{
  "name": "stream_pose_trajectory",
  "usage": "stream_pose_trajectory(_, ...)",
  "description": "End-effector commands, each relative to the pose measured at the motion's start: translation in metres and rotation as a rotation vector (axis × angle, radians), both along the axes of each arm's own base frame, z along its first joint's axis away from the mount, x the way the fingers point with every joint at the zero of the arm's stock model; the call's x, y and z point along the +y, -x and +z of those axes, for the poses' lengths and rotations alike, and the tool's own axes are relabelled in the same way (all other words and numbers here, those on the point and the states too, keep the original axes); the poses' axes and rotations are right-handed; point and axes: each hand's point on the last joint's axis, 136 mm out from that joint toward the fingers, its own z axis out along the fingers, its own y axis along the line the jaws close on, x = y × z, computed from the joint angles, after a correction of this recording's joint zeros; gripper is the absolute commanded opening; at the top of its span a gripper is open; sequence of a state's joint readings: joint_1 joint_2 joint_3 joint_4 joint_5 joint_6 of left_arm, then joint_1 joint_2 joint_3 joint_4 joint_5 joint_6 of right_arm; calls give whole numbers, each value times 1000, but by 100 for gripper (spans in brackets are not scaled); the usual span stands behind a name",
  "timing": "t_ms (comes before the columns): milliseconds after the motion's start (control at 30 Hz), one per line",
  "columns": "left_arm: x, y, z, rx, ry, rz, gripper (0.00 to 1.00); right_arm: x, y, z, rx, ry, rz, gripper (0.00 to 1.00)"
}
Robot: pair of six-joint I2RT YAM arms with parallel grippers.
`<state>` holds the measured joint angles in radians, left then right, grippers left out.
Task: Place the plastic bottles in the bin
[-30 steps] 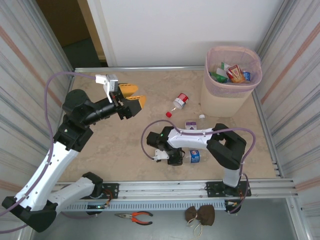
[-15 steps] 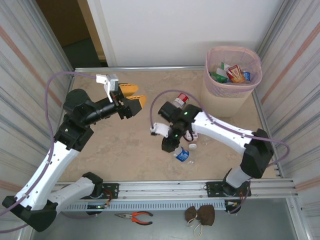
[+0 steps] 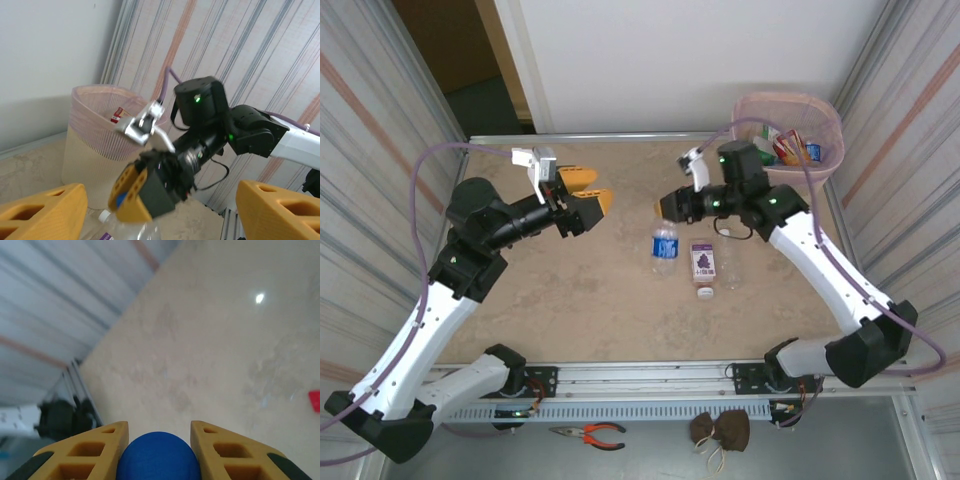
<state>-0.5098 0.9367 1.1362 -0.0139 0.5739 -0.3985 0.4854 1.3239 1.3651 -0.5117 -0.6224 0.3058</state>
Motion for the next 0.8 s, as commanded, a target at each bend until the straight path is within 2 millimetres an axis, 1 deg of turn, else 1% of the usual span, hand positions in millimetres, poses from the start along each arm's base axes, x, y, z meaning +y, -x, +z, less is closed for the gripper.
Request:
stream_pose_trajectory(0, 2, -3, 9, -19, 32, 14, 78, -15, -17, 83, -82, -248, -107, 25)
stream_pose_trajectory(67, 2, -4, 7, -14, 36, 14, 78, -32, -33, 107, -116, -300, -188, 25)
stream_pose_trajectory(167, 1, -5, 7, -11, 39, 15, 78, -63, -56, 132, -157, -352, -334, 24)
stream_pose_trajectory(200, 1, -5, 6, -8, 38, 15, 78, -73, -63, 137, -159, -370, -383, 23)
stream_pose_trajectory(267, 2, -4, 7, -10, 39, 15, 78, -99, -80, 145, -132, -425, -510, 21)
stream_pose_trajectory(433, 4, -3, 5, -10, 37, 25, 78, -155, -112, 147, -79, -523, -734, 19)
stream_pose_trajectory(467, 4, -3, 5, -9, 38, 25, 78, -164, -116, 148, -84, -529, -767, 19)
stream_pose_trajectory(667, 5, -3, 6, -8, 40, 28, 78, -232, -140, 146, -127, -553, -997, 17)
stream_pose_trajectory(767, 5, -3, 5, -7, 38, 28, 78, -264, -152, 138, -134, -555, -1101, 17)
